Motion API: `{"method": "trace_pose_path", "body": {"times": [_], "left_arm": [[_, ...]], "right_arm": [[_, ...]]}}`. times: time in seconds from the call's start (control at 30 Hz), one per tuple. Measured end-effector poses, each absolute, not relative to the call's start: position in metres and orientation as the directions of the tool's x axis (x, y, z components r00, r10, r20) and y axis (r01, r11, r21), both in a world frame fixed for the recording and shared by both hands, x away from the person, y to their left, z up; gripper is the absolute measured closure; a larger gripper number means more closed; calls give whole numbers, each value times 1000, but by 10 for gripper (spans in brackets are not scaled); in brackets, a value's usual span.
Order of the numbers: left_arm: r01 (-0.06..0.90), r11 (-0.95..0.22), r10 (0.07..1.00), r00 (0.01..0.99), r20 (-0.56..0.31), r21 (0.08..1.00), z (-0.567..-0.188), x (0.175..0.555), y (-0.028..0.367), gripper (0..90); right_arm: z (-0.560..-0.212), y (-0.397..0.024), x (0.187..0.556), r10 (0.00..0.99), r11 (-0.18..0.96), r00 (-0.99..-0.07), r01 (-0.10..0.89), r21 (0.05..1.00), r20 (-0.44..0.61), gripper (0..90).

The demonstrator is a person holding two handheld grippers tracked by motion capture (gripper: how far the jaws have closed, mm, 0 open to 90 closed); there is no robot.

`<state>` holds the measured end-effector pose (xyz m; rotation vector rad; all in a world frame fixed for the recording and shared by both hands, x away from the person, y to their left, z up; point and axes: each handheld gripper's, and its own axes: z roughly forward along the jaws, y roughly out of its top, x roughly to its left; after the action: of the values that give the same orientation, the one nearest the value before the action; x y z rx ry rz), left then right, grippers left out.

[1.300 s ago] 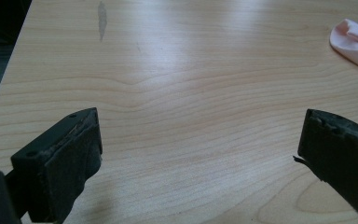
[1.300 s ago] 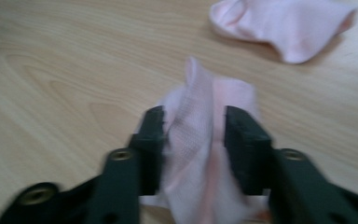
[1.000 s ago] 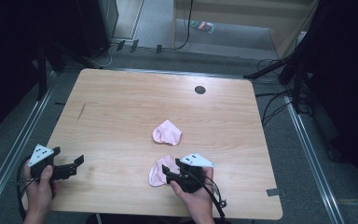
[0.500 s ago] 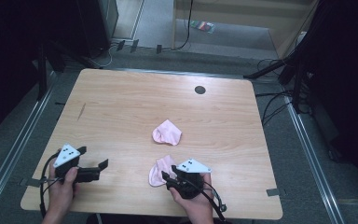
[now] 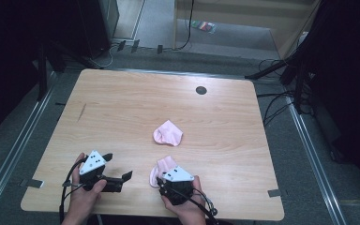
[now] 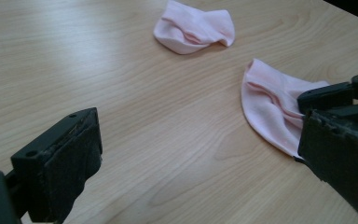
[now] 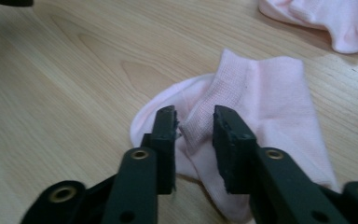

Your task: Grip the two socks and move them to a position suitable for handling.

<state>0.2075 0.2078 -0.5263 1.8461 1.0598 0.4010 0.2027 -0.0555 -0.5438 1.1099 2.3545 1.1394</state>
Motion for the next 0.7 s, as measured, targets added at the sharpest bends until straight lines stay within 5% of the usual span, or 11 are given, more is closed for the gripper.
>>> {"method": "trace_pose_path", "body": {"times": [0.1,0.23,0.57,0.7], "left_arm": [[496,-205,786,597,-160,844,-526,206,200,0],[493,-230,770,620,-153,839,-525,203,185,0],[517,-289,714,677,-178,806,-528,203,136,256],[550,-359,754,647,-113,754,-534,209,112,419]], "right_arm": [[-547,-54,201,766,397,-642,501,769,23,869],[-540,-60,201,772,338,-631,512,790,79,884],[-516,-81,207,769,188,-595,559,807,233,884],[-508,-91,210,765,135,-579,574,808,283,885]]}}
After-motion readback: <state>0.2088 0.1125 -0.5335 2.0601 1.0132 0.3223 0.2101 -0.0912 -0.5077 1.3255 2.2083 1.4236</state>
